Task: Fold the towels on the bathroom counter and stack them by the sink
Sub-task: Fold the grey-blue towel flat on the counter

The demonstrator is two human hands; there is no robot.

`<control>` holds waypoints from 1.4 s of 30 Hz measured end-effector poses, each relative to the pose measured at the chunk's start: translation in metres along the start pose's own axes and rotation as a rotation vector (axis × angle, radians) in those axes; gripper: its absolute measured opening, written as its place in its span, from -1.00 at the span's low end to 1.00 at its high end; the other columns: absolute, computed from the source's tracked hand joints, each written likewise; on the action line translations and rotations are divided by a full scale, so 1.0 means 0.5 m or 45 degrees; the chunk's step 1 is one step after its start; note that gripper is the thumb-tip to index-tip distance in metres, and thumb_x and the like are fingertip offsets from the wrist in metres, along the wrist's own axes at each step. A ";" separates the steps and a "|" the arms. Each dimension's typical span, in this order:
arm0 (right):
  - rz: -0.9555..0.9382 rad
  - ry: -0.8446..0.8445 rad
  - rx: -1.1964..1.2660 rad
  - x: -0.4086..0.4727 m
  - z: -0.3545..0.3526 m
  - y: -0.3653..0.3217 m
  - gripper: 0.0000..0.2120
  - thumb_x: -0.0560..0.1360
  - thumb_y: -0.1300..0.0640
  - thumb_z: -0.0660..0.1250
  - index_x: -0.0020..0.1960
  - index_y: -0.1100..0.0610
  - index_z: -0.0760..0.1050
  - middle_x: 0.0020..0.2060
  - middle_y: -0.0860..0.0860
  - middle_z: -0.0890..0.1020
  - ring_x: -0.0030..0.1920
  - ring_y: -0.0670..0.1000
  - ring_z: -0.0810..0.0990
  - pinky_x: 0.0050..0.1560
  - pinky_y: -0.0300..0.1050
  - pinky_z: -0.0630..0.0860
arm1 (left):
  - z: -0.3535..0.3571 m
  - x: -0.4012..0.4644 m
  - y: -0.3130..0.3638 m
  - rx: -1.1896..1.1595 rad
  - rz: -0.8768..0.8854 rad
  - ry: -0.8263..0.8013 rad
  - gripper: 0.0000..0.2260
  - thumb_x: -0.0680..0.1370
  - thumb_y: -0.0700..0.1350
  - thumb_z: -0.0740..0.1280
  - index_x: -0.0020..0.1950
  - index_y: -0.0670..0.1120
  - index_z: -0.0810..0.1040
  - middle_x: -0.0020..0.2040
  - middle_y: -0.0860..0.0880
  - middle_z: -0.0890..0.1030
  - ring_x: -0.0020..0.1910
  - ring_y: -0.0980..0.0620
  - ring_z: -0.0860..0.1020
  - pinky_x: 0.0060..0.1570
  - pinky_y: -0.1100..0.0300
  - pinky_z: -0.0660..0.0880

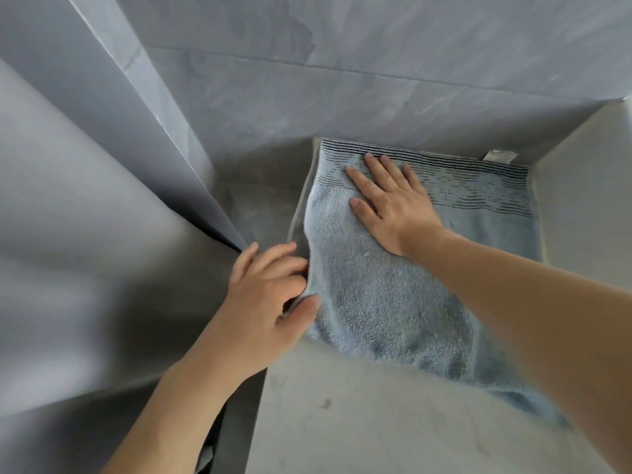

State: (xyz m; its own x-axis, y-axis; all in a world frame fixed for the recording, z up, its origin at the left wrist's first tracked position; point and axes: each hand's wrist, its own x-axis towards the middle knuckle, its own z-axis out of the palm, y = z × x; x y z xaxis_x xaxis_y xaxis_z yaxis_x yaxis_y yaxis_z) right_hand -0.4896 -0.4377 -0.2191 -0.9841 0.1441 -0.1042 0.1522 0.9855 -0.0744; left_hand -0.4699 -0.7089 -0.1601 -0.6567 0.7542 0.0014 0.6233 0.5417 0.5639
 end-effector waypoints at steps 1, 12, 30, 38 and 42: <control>0.000 -0.008 -0.003 0.001 0.000 -0.001 -0.42 0.56 -0.29 -0.30 0.56 -0.22 -0.19 0.58 -0.07 -0.13 0.56 -0.03 -0.20 0.53 0.05 -0.24 | -0.008 -0.002 0.008 -0.172 -0.034 -0.020 -0.70 0.56 0.11 0.15 -0.31 0.00 0.34 -0.15 0.20 0.55 0.06 0.21 0.51 0.48 0.17 0.06; -0.001 0.022 0.008 0.001 0.001 0.001 -0.43 0.57 -0.29 -0.28 0.56 -0.23 -0.16 0.59 -0.05 -0.10 0.57 -0.01 -0.15 0.54 0.08 -0.19 | -0.019 -0.026 0.028 -0.424 -0.836 0.092 -0.65 0.64 -0.03 0.17 -0.33 -0.08 0.23 -0.52 0.08 0.28 -0.52 0.10 0.26 -0.46 0.13 0.17; -0.006 0.083 0.100 -0.008 -0.006 -0.004 -0.39 0.60 -0.21 -0.27 0.60 -0.04 -0.14 0.59 -0.03 -0.06 0.57 -0.02 -0.13 0.54 0.06 -0.20 | 0.047 0.110 -0.017 0.142 -0.960 -0.023 -0.78 0.62 -0.05 0.09 -0.18 -0.07 0.39 -0.13 -0.07 0.53 -0.12 -0.18 0.48 -0.20 0.07 0.31; 0.404 0.476 0.266 -0.035 -0.005 -0.003 -0.45 0.61 -0.03 -0.07 0.50 0.21 0.22 0.51 0.12 0.26 0.52 0.13 0.16 0.52 0.08 -0.01 | 0.016 0.326 -0.039 0.006 -0.681 0.235 -0.74 0.66 0.03 0.13 0.01 -0.14 0.45 0.10 -0.17 0.53 0.10 -0.23 0.49 0.05 -0.01 0.42; 0.396 0.442 0.295 -0.030 -0.011 -0.002 -0.46 0.60 -0.02 -0.05 0.49 0.21 0.22 0.50 0.11 0.27 0.50 0.14 0.19 0.51 0.08 0.05 | 0.016 0.393 -0.045 0.200 -0.644 0.184 -0.68 0.65 0.04 0.18 0.11 -0.21 0.52 0.11 -0.19 0.58 0.12 -0.25 0.53 -0.12 0.06 0.32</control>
State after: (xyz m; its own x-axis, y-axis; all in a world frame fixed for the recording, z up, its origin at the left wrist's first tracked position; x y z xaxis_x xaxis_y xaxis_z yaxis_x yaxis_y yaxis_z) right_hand -0.4754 -0.4405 -0.2121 -0.8556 0.4867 0.1761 0.4198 0.8516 -0.3140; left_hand -0.6098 -0.5701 -0.1791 -0.9357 0.3324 -0.1183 0.2631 0.8808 0.3936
